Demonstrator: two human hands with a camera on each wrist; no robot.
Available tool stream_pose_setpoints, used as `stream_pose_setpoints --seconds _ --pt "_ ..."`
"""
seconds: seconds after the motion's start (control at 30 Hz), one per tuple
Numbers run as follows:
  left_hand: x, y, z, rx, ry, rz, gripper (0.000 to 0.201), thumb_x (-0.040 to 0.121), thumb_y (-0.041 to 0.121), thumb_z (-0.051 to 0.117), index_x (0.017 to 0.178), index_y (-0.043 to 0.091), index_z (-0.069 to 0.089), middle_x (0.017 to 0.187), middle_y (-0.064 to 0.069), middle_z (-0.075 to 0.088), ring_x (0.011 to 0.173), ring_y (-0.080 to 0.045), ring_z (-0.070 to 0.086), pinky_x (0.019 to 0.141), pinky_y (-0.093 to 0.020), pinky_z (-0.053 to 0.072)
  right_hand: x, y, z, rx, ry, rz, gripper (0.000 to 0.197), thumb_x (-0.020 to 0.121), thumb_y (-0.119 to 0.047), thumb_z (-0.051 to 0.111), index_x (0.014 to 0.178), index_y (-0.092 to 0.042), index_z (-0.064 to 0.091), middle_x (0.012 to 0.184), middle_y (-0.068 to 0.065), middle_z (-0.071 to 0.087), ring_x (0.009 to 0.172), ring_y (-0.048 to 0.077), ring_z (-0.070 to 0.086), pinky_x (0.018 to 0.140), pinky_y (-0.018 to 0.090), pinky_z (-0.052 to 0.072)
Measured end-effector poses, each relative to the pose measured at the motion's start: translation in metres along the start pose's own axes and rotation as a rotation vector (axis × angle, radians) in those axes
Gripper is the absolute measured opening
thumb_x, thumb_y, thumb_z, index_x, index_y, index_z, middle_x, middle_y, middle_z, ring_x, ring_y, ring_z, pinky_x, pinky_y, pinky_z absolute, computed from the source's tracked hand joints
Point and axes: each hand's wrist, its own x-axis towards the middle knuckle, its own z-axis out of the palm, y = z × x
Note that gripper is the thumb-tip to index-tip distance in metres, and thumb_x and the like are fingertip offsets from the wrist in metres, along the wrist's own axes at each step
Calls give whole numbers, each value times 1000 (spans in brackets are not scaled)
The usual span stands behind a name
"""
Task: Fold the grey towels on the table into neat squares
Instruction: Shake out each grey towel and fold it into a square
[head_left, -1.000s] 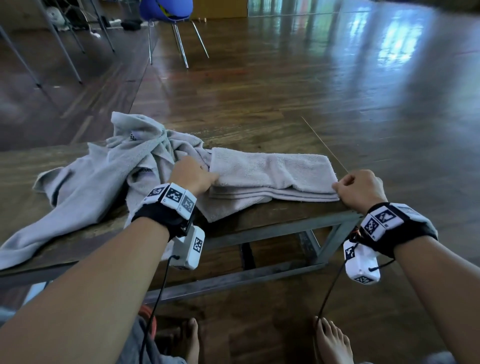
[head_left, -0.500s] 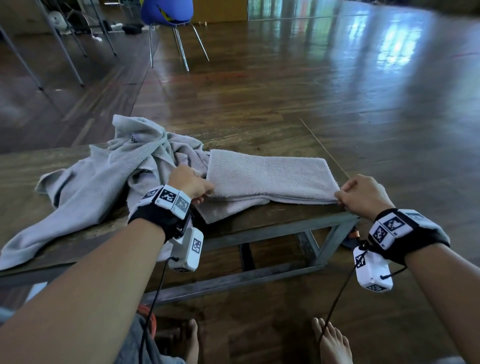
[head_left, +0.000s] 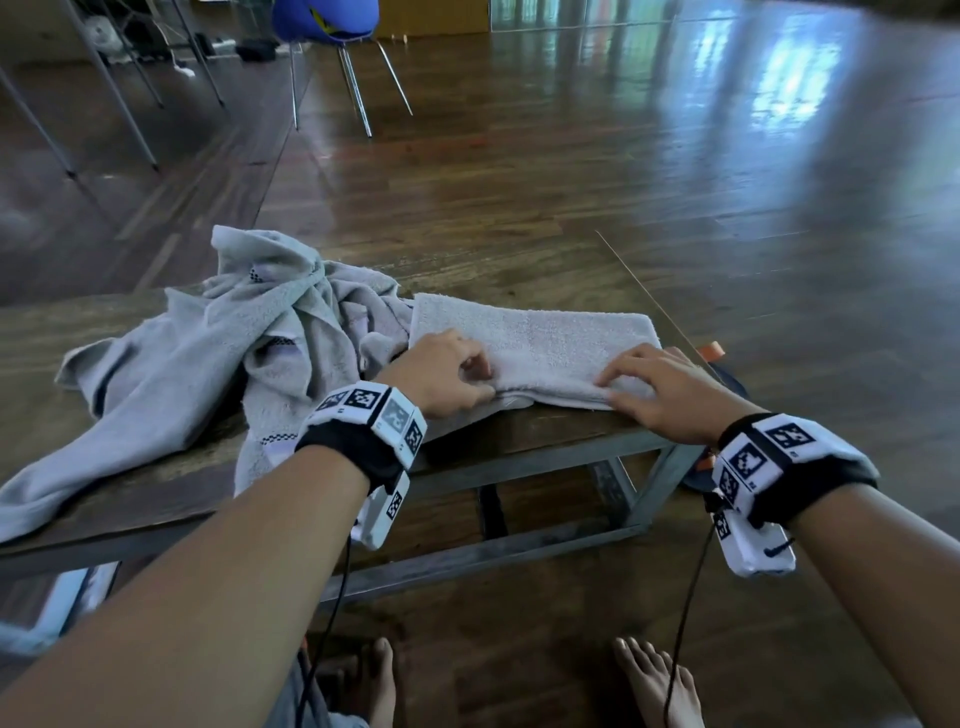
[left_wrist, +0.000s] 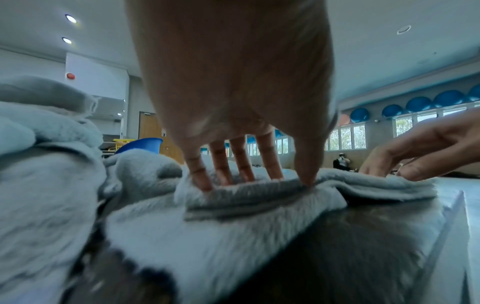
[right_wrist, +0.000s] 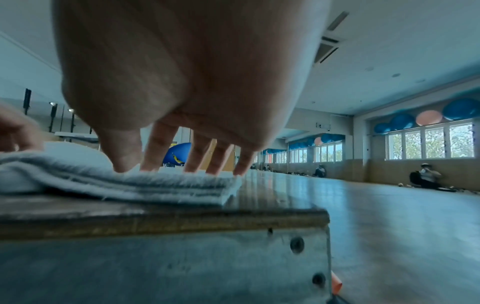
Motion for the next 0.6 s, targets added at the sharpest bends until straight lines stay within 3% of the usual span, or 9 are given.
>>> stream_pose_setpoints --seconds 0.07,0.13,0.17,0.23,0.3,0.37,0.5,0.6 --pt "3 4 -3 -15 9 -49 28 82 54 62 88 27 68 91 9 62 87 -12 60 77 -32 49 3 -4 -6 -80 41 23 30 89 -63 47 99 -43 67 121 -10 58 120 19 48 104 44 36" --pt "5 12 -1 -45 117 -34 28 83 51 58 78 24 67 82 8 66 81 -13 63 72 -33 53 5 -13 -7 -149 123 7 33 92 -60 46 96 -37 69 113 -8 60 114 18 51 100 41 37" --pt "7 16 2 -39 197 6 25 85 46 58 80 23 66 85 7 64 86 -13 62 74 -33 52 7 -17 -5 -148 171 -13 31 94 -56 47 96 -34 69 111 -8 60 113 18 52 99 41 38" --pt "12 22 10 -16 299 94 18 90 38 58 97 22 64 107 4 59 107 -16 53 90 -36 47 11 -26 -1 -100 222 -45 24 97 -47 49 105 -31 65 118 -7 59 118 18 51 101 41 40" --pt "20 26 19 41 266 107 27 94 39 53 118 26 58 138 2 48 134 -20 37 107 -41 33 18 -34 4 -68 198 -57 30 99 -40 49 124 -28 58 137 -7 52 128 18 45 104 42 38" --pt "29 28 28 49 216 66 37 99 44 45 131 27 51 158 2 30 150 -21 14 118 -44 17 27 -40 10 -65 158 -53 41 100 -34 49 139 -22 48 149 -5 44 135 18 40 110 42 35" --pt "45 32 42 10 142 -4 53 102 53 24 146 28 38 166 1 12 153 -18 -5 122 -45 -4 42 -48 18 -32 132 -42 53 102 -32 45 152 -17 33 162 1 28 147 23 29 118 41 26" --pt "49 31 52 99 31 -41 55 102 52 18 154 32 21 167 0 2 153 -22 -10 119 -50 -12 47 -51 30 -21 -6 -58 65 103 -38 41 159 -18 16 168 3 12 155 22 11 123 40 11"
